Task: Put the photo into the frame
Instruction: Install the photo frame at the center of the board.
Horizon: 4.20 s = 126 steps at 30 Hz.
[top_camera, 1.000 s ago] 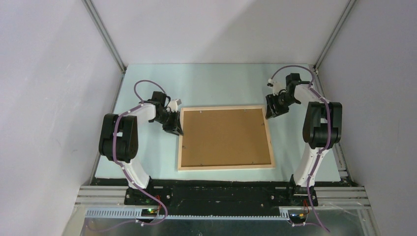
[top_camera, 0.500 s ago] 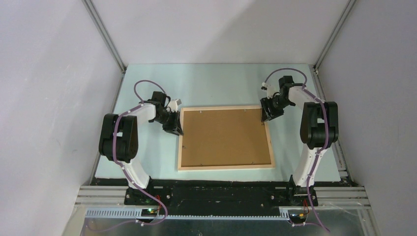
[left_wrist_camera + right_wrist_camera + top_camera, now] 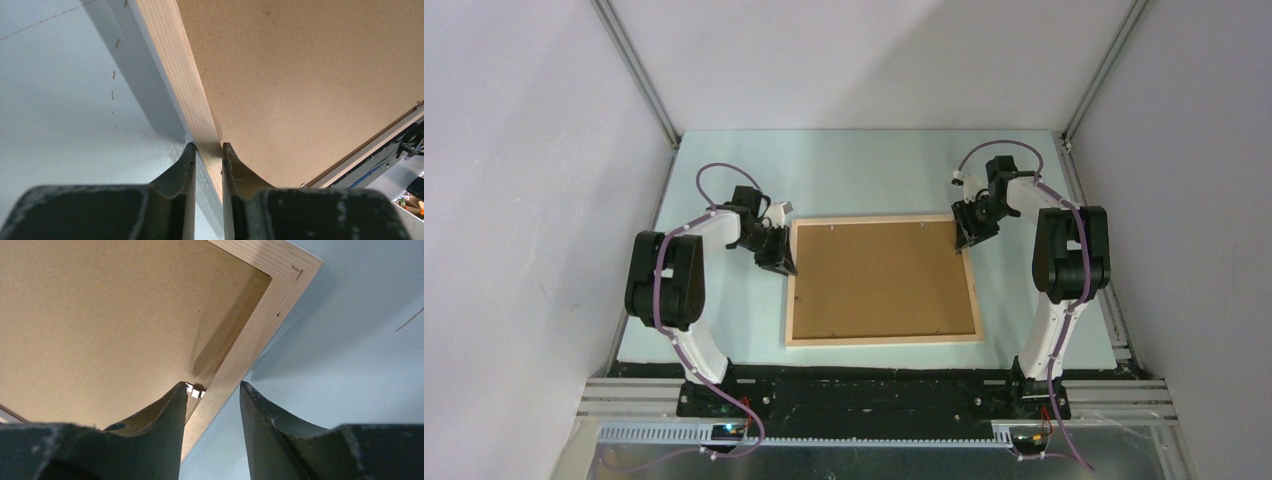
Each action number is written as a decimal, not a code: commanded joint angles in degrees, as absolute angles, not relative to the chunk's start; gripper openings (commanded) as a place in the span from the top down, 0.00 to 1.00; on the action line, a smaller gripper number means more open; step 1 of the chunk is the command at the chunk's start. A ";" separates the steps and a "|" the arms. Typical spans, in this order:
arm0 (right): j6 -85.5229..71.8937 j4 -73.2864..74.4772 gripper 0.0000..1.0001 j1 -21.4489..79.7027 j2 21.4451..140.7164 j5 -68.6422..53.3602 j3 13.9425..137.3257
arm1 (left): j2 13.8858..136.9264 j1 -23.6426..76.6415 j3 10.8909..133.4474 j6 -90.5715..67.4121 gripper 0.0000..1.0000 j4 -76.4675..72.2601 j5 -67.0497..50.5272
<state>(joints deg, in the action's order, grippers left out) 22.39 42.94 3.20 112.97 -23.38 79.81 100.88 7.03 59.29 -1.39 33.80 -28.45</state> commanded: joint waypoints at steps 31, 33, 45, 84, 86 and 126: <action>28.00 42.95 0.59 4.29 113.38 -19.01 77.96 | 102.30 6.30 58.89 1.52 1.00 34.36 -29.62; 29.08 43.40 0.59 4.18 113.46 -18.95 77.96 | 102.24 6.25 58.89 1.50 1.00 34.32 -29.62; 32.64 44.39 0.59 3.87 114.09 -19.70 78.13 | 102.39 6.27 58.89 1.49 1.00 34.36 -29.44; 26.71 40.33 0.37 2.90 110.51 -16.19 84.97 | 102.36 6.15 59.27 1.31 1.00 34.35 -29.51; 26.22 40.23 0.34 2.99 110.31 -16.25 85.63 | 102.47 6.14 59.38 1.50 1.00 34.35 -29.26; 21.76 33.01 0.01 16.04 81.54 -16.71 65.87 | 109.06 4.21 70.23 -6.95 1.00 31.35 -34.10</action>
